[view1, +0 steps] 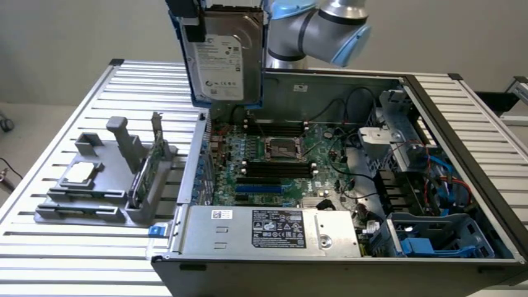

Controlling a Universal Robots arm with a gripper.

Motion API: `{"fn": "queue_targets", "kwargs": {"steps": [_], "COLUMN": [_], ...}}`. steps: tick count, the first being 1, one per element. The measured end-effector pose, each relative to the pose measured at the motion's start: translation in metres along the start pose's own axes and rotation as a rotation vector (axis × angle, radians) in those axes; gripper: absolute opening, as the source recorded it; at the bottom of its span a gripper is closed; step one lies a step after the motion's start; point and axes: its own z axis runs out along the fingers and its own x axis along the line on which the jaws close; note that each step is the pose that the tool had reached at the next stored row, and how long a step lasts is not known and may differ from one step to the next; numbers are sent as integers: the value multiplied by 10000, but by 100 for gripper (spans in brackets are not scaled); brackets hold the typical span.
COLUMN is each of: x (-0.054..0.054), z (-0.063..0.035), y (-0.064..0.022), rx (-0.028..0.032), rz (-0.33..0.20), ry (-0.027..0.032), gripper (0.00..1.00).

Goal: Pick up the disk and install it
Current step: 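Pick up the disk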

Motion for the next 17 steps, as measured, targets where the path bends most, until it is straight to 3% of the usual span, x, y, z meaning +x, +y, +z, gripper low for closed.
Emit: {"fn": "queue_targets", "kwargs": {"steps": [17], "x": [342], "z": [-4], "y": [-679], "rx": [0], "rz": [0], "ry": [0], "gripper": [33]}}
